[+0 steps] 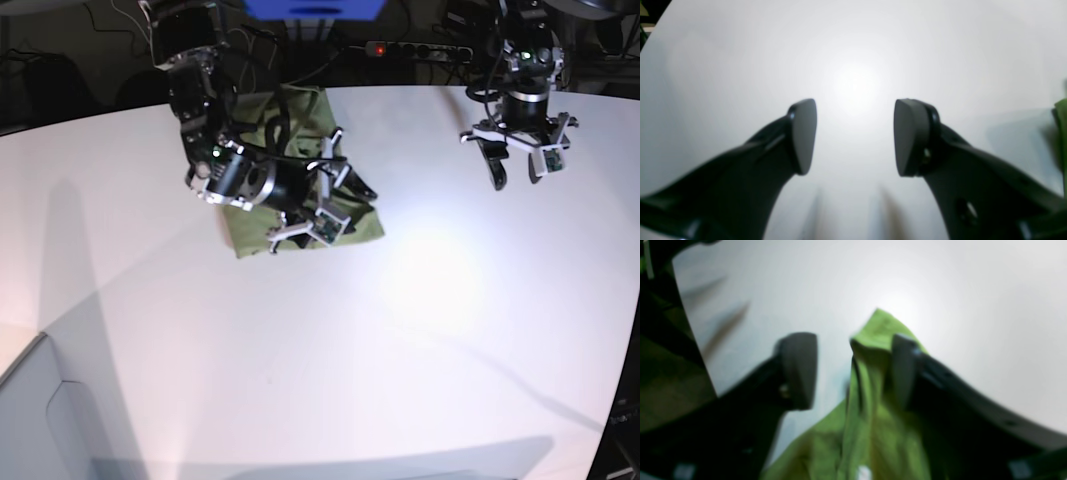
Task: Fold the T-shirt properly
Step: 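Lay the held edge over the shirt with the right gripper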
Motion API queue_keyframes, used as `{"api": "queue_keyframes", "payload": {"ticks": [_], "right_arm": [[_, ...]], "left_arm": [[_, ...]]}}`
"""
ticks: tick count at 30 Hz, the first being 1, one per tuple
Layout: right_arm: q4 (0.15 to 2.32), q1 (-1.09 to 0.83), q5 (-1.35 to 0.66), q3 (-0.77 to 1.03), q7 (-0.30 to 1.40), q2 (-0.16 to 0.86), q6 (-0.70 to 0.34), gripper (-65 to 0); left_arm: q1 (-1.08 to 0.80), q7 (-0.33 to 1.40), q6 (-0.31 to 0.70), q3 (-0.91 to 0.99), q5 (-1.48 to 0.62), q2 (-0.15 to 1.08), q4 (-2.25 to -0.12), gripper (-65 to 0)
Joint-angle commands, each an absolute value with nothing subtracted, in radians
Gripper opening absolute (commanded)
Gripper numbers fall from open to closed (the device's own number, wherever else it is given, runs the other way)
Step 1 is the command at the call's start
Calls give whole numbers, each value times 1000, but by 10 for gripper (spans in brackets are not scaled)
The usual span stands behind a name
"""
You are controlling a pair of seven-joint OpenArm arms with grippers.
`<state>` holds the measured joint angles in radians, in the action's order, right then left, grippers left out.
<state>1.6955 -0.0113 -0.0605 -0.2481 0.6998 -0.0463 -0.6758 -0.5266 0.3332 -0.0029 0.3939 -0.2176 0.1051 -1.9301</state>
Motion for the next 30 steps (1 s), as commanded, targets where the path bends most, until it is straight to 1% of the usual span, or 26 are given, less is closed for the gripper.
{"api": "queue_keyframes", "payload": {"ticks": [1, 3, 10, 12, 17, 21, 23, 30], "right_arm": [[1718, -4, -81, -249, 674, -47, -698, -253], [1745, -7, -81, -242, 673, -42, -698, -211], [1867, -48, -81, -127, 673, -16, -698, -212], [1854, -44, -77, -101, 674, -15, -698, -212], [1718, -13, -77, -58, 671, -15, -698, -217], [1650, -15, -77, -70, 671, -16, -698, -257], [1621, -22, -77, -105, 671, -18, -698, -269], [1564, -31, -79, -265, 671, -18, -698, -271]], "left_arm": [[-541, 309, -4, 397, -219, 113, -1951, -296], [-542, 309, -4, 397, -219, 113, -1951, -296], [-541, 309, -4, 397, -219, 113, -1951, -296], [-541, 309, -4, 395, -219, 113, -1951, -296], [-541, 309, -4, 390, -219, 113, -1951, -296], [-541, 309, -4, 390, -220, 113, -1951, -296], [-542, 309, -4, 390, -220, 113, -1951, -296], [-544, 309, -4, 389, -220, 111, -1951, -296]]}}
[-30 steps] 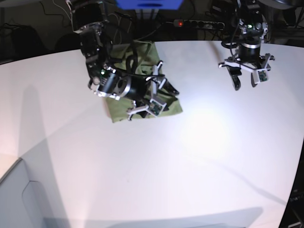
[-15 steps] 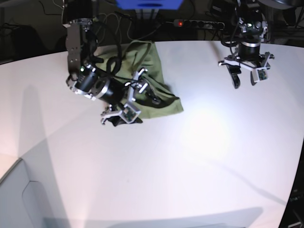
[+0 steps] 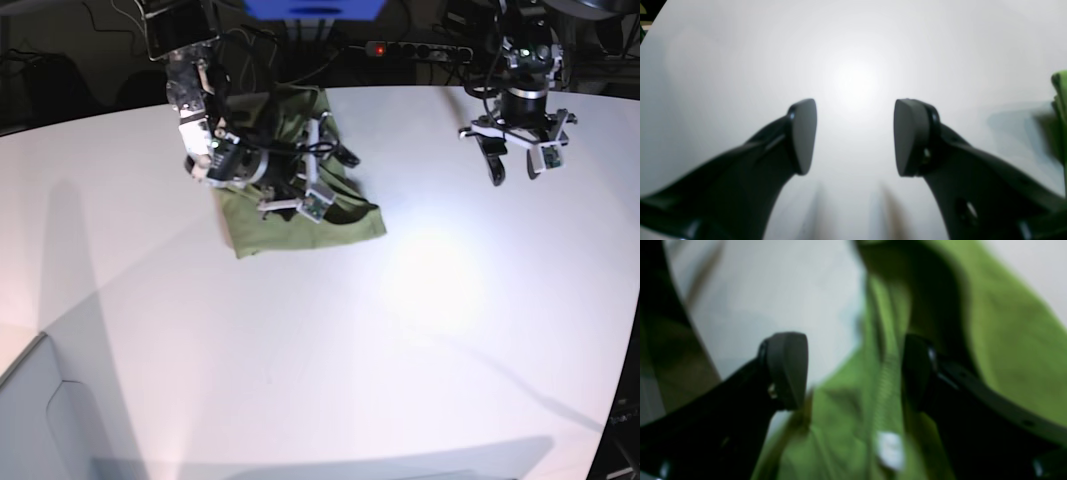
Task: Fold the T-shirt properly
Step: 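Lay the held edge over the shirt with the right gripper, then release the edge and move the left gripper to the bundle's side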
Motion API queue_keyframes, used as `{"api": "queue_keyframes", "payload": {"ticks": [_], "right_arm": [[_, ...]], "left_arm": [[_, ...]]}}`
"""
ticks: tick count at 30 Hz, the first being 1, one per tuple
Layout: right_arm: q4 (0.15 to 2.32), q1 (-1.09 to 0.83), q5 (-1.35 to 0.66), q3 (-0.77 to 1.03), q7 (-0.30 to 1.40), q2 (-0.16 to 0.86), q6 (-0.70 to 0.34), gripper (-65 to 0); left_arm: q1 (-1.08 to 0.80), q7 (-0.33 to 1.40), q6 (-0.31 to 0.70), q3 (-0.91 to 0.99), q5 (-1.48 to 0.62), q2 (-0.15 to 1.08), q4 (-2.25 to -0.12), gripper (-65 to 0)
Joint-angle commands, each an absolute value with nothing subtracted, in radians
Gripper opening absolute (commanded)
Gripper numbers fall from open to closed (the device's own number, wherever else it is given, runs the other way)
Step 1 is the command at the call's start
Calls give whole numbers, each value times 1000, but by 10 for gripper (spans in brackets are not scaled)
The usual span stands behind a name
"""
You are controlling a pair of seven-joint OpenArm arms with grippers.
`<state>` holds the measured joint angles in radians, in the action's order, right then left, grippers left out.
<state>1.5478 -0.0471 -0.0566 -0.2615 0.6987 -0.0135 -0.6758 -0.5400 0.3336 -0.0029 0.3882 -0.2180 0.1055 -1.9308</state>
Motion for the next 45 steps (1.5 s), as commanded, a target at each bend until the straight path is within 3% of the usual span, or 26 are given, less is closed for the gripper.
{"api": "queue_keyframes", "payload": {"ticks": [1, 12, 19, 35, 45], "right_arm": [[1567, -33, -79, -280, 671, -16, -698, -271], [1839, -163, -79, -191, 677, 27, -698, -271], [1851, -271, -77, -116, 679, 28, -698, -271], [1635, -246, -81, -298, 670, 7, -698, -271], [1850, -248, -81, -295, 670, 58, -698, -271]], "left_arm": [[-544, 309, -4, 389, -220, 111, -1951, -296], [-544, 309, -2, 389, -220, 111, -1951, -296], [-533, 309, -2, 389, -220, 111, -1951, -296], [-504, 309, -2, 387, -220, 111, -1951, -296], [-513, 309, -7, 228, -222, 91, -1951, -296]]}}
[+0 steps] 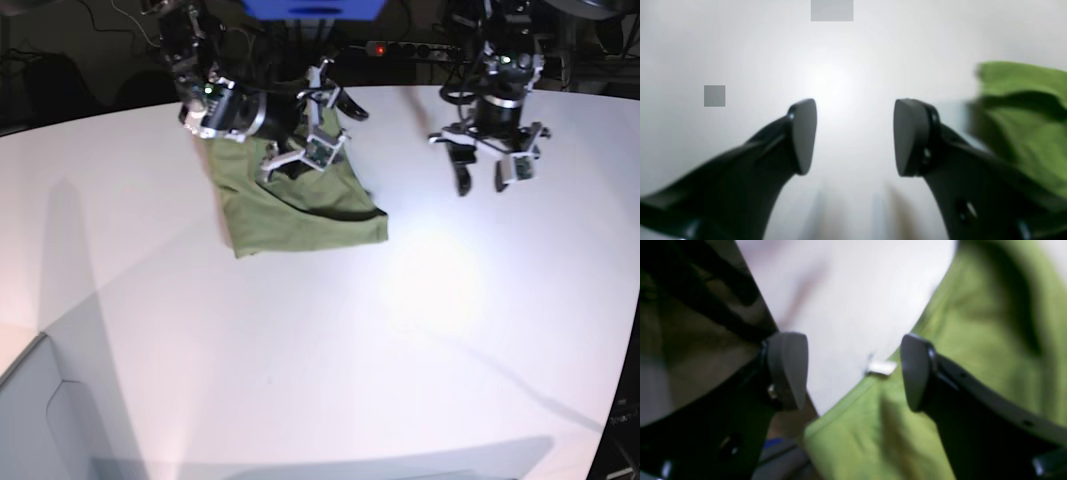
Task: Fold the T-shirt properly
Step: 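Release the edge and move the left gripper to the bundle's side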
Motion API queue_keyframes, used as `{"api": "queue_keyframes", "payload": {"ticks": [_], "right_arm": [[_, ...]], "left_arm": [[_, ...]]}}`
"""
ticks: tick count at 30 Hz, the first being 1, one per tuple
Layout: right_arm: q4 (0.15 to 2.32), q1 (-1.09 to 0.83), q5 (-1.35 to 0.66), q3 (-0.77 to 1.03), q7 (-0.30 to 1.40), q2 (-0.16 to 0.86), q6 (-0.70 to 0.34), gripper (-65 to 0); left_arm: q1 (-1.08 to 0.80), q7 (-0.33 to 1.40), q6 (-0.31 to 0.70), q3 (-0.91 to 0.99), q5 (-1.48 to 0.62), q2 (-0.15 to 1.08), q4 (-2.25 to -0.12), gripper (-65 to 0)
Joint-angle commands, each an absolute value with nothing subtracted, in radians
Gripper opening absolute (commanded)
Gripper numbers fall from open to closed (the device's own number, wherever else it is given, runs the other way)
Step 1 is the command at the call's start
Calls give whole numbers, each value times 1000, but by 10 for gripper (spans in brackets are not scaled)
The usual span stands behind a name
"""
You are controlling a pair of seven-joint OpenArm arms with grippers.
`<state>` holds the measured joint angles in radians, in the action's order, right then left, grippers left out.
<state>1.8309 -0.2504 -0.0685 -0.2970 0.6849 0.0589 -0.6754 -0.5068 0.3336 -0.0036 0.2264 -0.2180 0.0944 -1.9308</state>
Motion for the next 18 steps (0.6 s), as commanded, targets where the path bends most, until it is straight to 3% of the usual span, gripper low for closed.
{"api": "queue_keyframes", "payload": {"ticks": [1, 9, 18], "right_arm": [[1870, -249, -81, -294, 670, 68, -698, -271], [1956, -280, -81, -87, 671, 93, -698, -268], [1957, -283, -81, 97, 677, 93, -698, -194]], "left_arm": [[-513, 309, -7, 213, -222, 76, -1951, -296], [-507, 309, -7, 48, -222, 7, -1929, -296], [-461, 303, -8, -74, -222, -41, -1759, -296]]}}
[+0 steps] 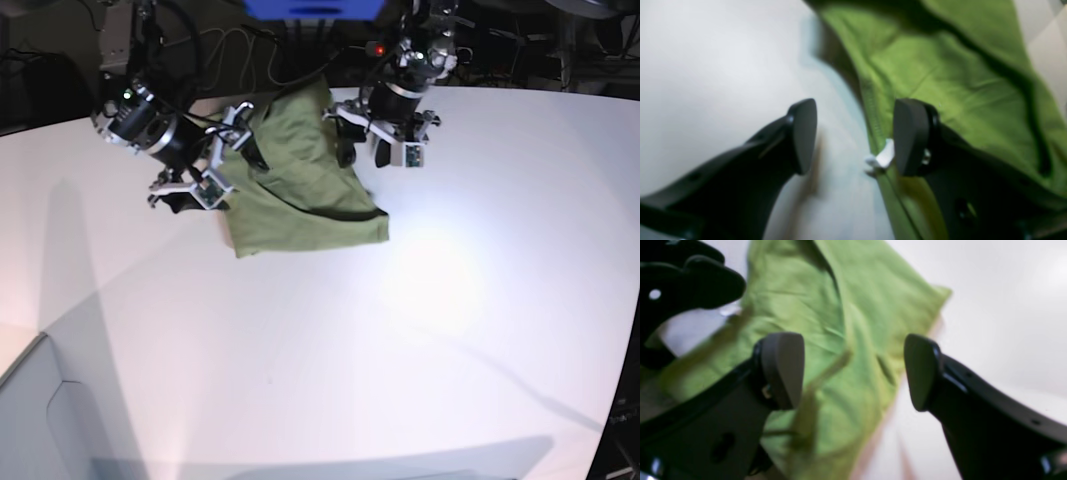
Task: Fold the T-shirt properly
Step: 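Release the edge and move the left gripper to the bundle's side, then grasp the bundle's side with the left gripper and fold it over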
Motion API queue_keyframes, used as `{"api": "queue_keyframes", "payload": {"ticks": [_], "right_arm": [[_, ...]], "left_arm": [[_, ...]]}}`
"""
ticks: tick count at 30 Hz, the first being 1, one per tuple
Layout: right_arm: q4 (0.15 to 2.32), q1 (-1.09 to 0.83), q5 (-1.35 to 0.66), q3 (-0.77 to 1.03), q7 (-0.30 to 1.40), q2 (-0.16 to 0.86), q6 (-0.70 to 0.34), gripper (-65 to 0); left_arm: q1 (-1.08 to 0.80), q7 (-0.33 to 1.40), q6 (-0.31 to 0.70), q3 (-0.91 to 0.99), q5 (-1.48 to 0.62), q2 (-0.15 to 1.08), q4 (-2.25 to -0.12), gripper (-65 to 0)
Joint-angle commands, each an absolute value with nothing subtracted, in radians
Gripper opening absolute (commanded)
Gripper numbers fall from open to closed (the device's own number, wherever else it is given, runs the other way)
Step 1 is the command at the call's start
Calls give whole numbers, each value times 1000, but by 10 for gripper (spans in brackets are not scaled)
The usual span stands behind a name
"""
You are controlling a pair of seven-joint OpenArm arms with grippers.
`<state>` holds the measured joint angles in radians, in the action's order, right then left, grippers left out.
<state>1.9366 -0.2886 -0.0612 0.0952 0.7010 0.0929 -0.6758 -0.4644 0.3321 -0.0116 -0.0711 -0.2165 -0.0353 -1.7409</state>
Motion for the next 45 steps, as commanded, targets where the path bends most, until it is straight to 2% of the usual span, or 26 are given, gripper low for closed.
{"api": "queue_keyframes", "payload": {"ticks": [1, 9, 16, 19, 25, 32, 39, 45], "right_arm": [[1957, -285, -81, 110, 677, 93, -698, -193], [1956, -302, -81, 165, 677, 93, -698, -193], [1956, -302, -81, 211, 676, 94, -698, -194], [1956, -295, -81, 228, 677, 94, -698, -194], [1957, -292, -81, 263, 673, 93, -698, -195], [1957, -274, -81, 331, 674, 88, -698, -196], [1957, -262, -81, 401, 673, 88, -698, -196], [1959, -257, -79, 447, 674, 87, -698, -196]], "left_arm": [[-453, 303, -7, -74, -222, -50, -1745, -296], [-397, 309, -2, -120, -298, -51, -1675, -297], [-366, 309, -7, -173, -476, 31, -1595, -306], [-363, 309, -7, -202, -516, 67, -1580, -393], [-343, 309, -7, -200, -522, 81, -1584, -645], [-269, 320, -8, -226, -519, 142, -1577, -650], [-41, 624, -1, -329, -513, 239, -1561, -650], [237, 723, 1, -584, -513, 303, -1423, -650]]}}
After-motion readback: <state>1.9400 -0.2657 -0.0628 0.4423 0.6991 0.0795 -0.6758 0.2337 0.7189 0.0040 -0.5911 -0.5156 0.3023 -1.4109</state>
